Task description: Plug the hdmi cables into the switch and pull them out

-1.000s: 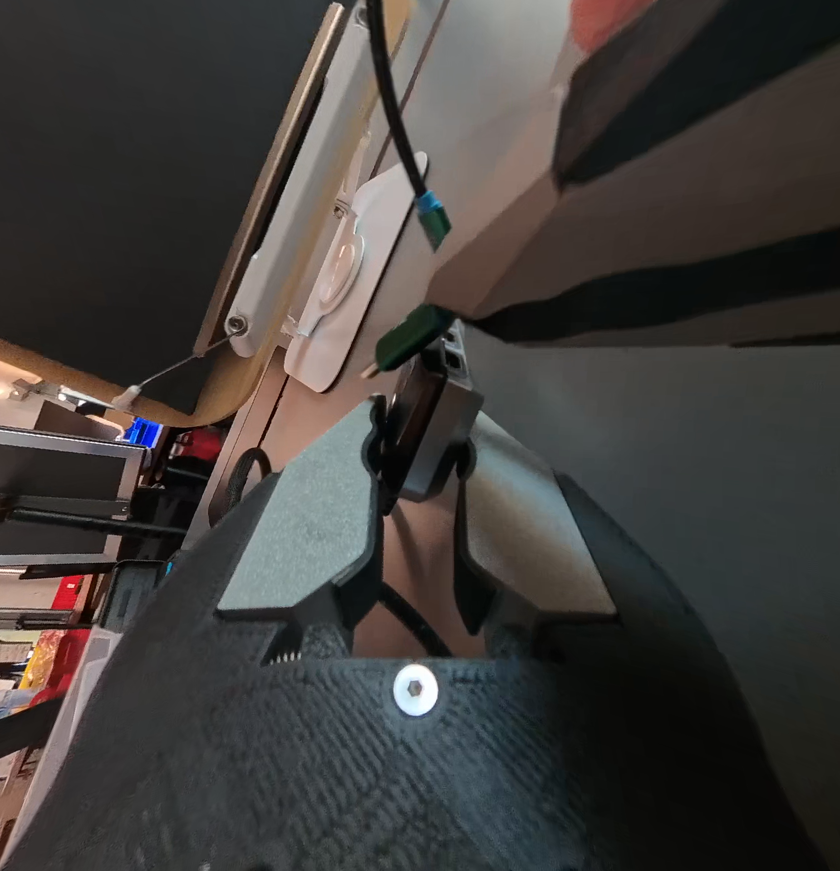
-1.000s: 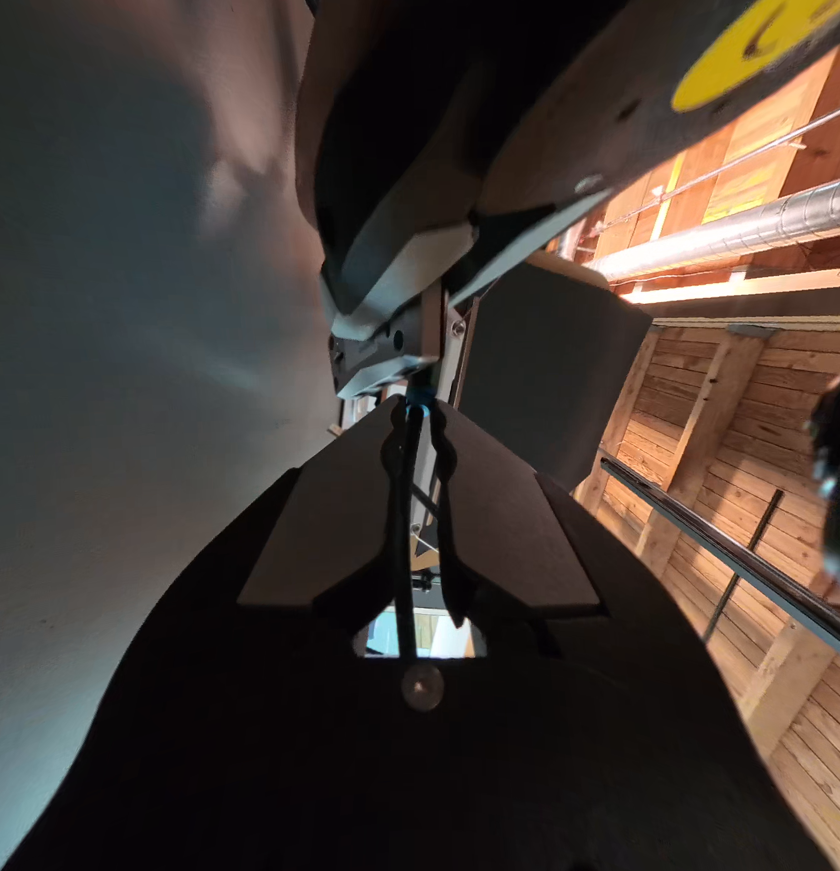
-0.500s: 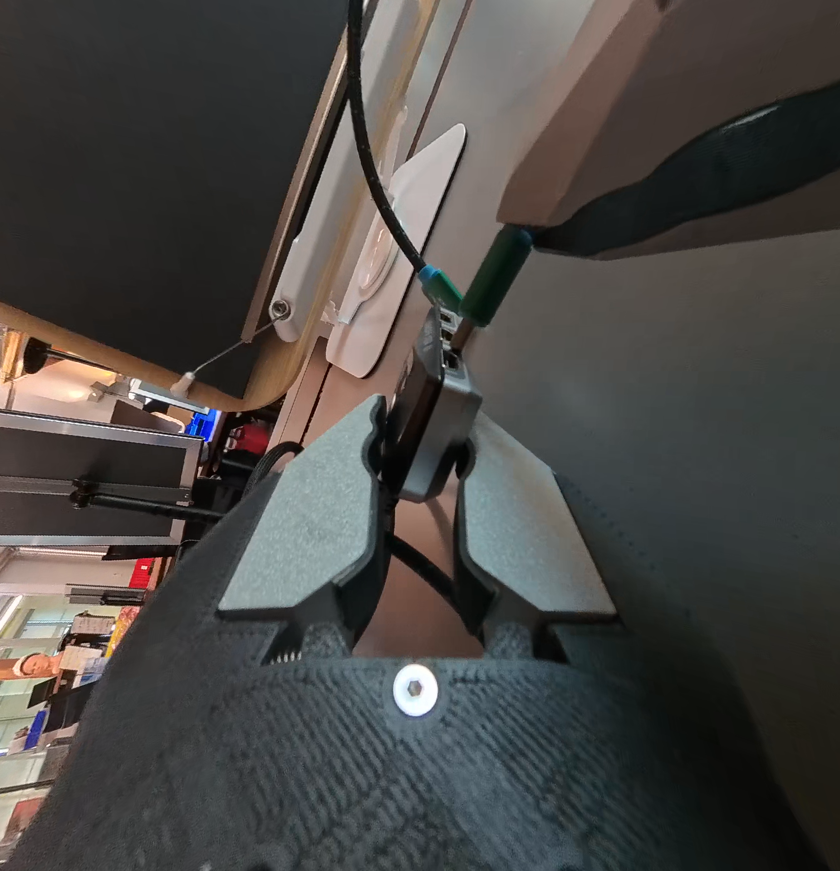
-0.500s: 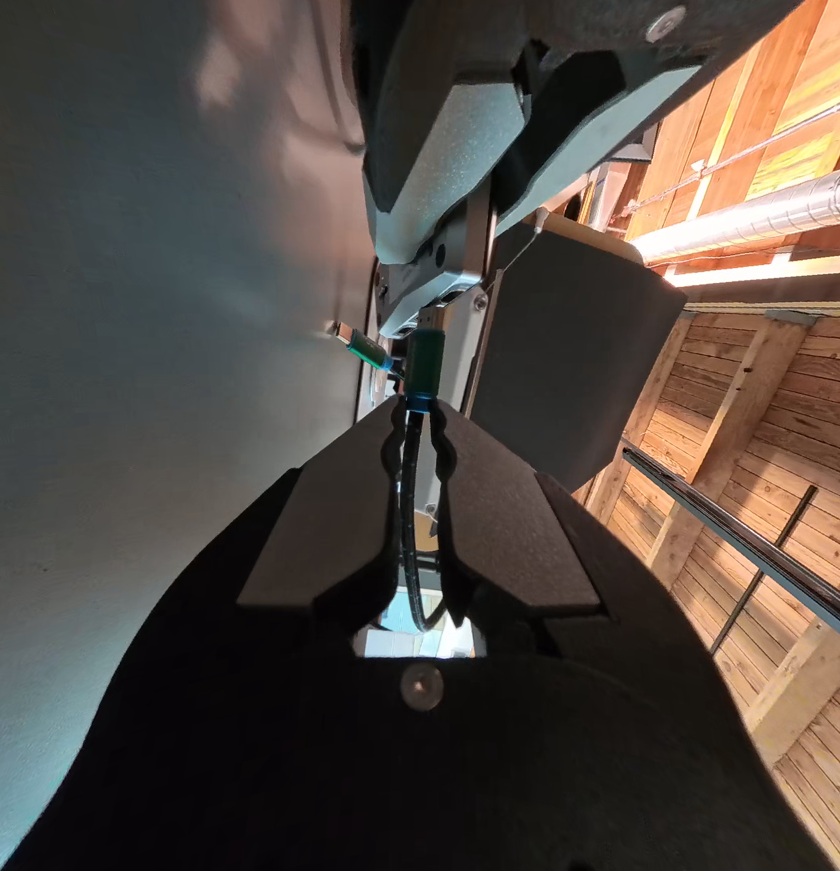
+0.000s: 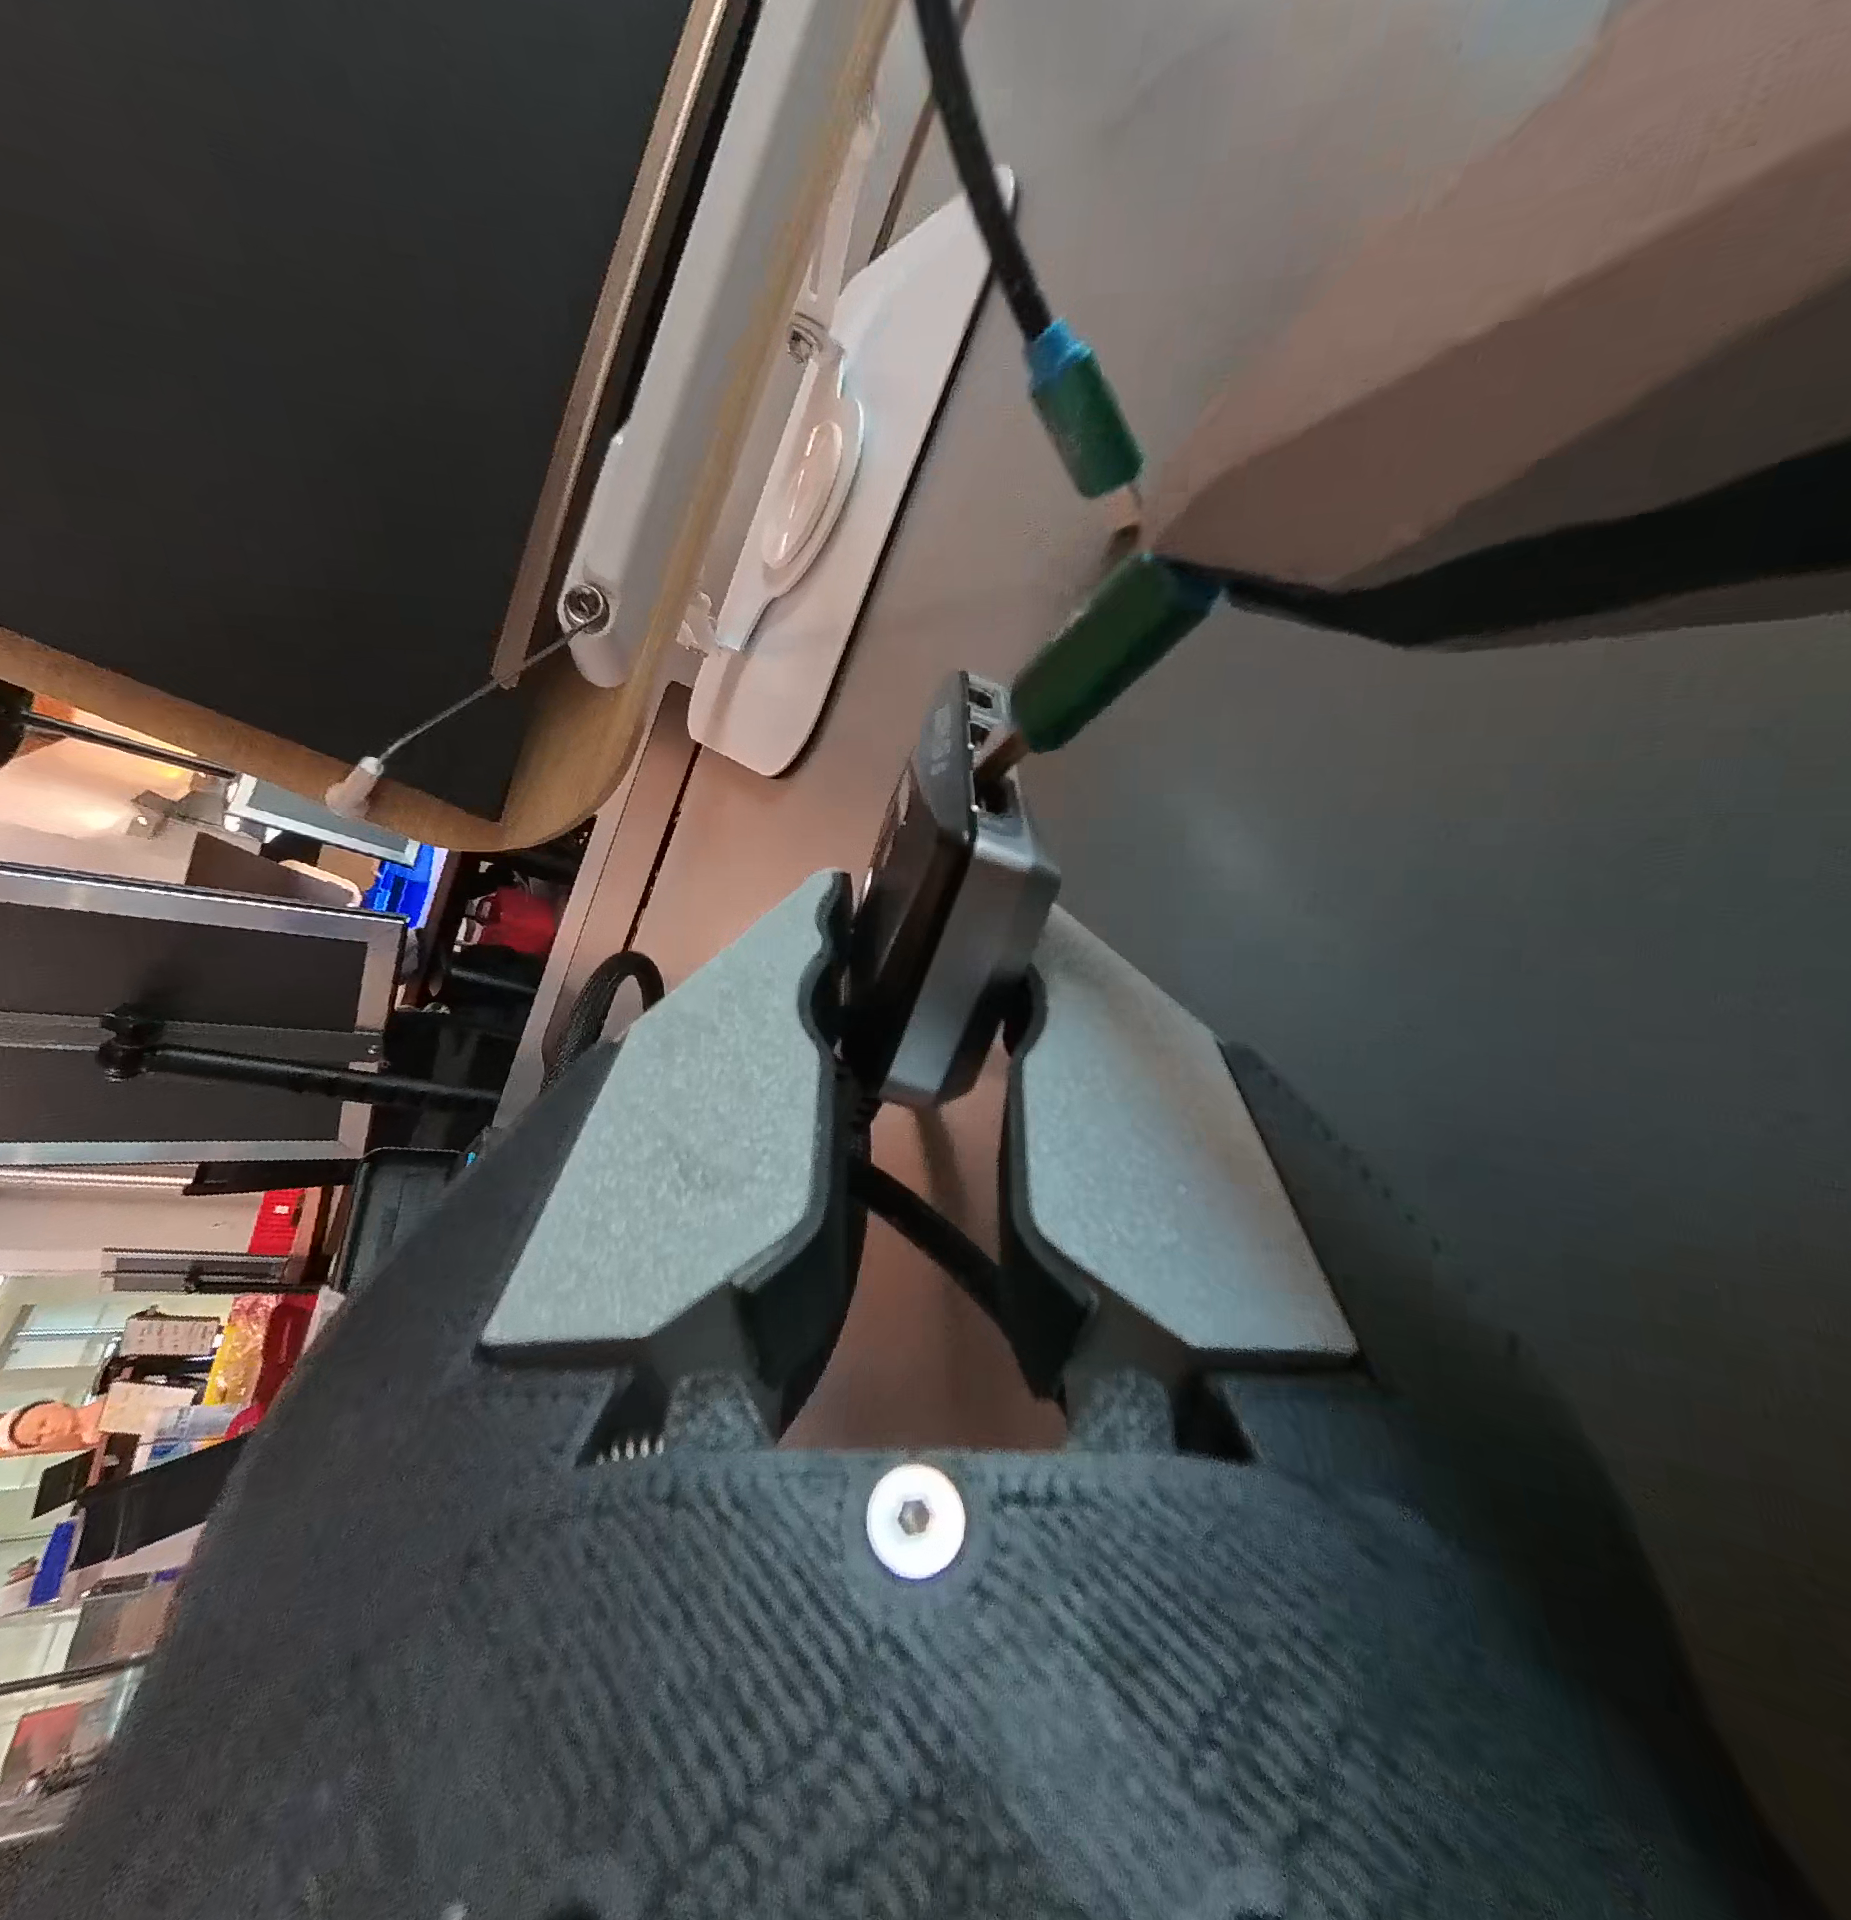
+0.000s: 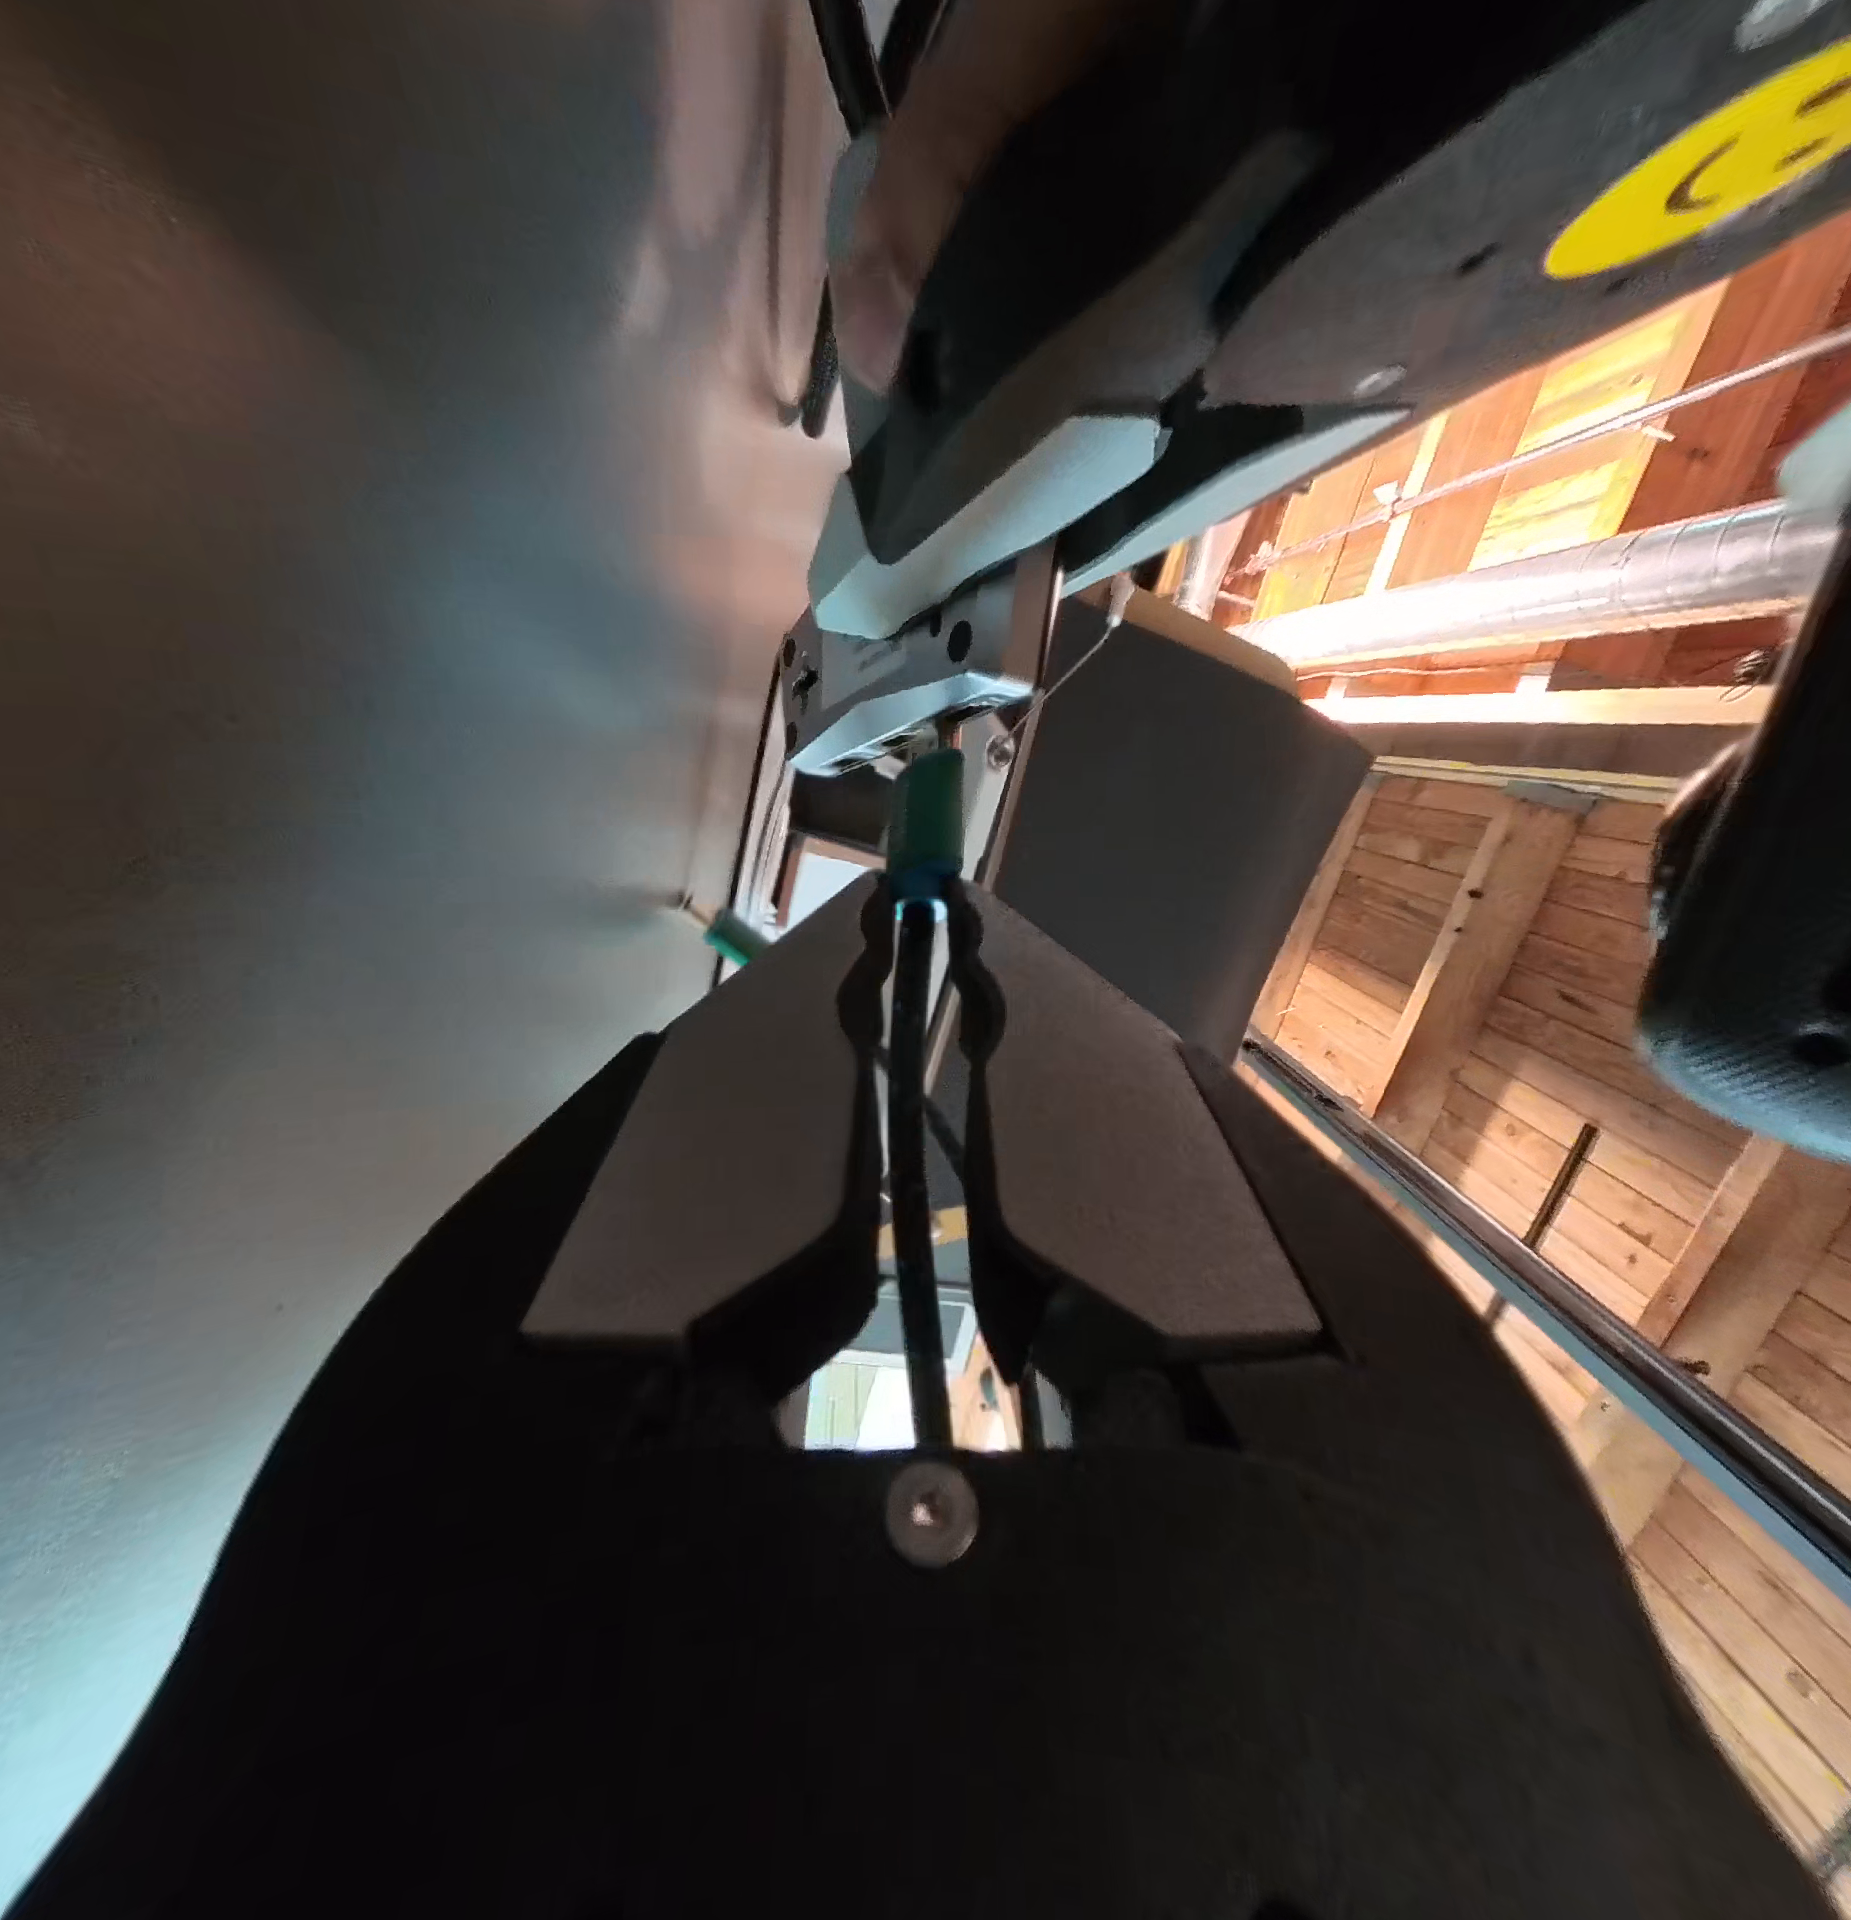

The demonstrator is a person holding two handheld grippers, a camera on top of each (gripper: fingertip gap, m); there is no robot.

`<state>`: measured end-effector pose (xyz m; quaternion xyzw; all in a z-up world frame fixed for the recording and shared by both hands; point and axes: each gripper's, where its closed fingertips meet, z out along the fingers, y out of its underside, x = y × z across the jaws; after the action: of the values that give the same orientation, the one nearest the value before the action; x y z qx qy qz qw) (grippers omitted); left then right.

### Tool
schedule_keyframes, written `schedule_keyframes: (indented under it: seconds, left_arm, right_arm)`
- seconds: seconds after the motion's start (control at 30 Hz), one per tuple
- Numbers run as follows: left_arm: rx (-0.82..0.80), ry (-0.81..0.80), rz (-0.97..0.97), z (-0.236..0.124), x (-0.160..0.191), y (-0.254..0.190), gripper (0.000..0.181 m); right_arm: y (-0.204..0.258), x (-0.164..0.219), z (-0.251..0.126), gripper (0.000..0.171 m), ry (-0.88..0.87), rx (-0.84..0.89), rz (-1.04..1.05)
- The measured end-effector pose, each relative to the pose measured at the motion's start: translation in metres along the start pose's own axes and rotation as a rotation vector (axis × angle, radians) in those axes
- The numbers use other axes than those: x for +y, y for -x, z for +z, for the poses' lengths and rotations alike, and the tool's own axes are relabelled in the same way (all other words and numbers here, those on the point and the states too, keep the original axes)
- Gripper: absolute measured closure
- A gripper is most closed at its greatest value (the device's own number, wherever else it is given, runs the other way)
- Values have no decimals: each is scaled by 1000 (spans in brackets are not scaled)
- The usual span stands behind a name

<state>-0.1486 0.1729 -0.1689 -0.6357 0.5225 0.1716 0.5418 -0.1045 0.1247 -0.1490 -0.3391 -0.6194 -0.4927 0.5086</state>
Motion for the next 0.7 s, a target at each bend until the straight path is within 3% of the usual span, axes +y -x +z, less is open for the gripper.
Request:
schedule_keyframes:
  seconds: [0.43, 0.57, 0.7]
  left_arm:
    - [51, -1, 14, -3, 4, -4, 155]
    - [48, 6, -3, -1, 4, -4, 154]
    - [47, 9, -1, -1, 5, -5, 154]
  right_arm:
    - [3, -7, -3, 165, -79, -3, 4]
    - [21, -8, -3, 164, -111, -114, 67]
    - [39, -14, -5, 164, -190, -330, 332]
